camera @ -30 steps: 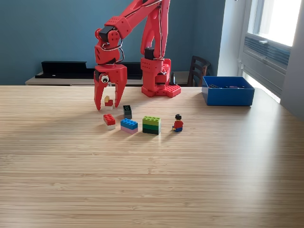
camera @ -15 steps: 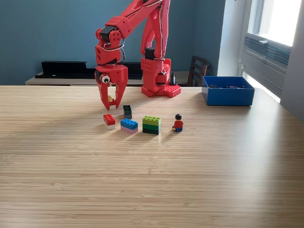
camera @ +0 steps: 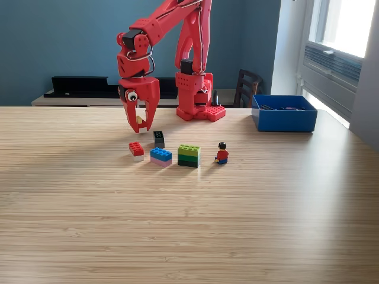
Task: Grasp a lego block and put it in the bin.
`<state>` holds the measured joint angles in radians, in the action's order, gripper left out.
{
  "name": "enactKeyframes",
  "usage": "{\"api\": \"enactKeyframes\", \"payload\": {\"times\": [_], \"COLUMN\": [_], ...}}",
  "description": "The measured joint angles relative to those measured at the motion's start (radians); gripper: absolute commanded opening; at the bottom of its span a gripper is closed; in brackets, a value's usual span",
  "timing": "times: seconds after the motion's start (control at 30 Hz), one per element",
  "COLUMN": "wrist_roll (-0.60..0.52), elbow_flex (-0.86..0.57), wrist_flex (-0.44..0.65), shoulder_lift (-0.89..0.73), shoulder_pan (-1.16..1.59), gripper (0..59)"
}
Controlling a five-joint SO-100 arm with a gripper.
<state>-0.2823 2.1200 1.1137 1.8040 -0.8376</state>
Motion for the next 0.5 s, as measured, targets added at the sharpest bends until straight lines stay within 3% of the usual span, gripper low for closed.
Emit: {"api": "enactKeyframes", "payload": {"times": [0.33,0.5], "wrist_roll": [0.055,0.069], "elbow_flex": [-0.494,-0.603], "wrist_flex": [0.370,0.460], "shoulder_lift": [0.000,0.000], "shoulder_pan": [0.195,0.426], "gripper": [0.1,0.1]}}
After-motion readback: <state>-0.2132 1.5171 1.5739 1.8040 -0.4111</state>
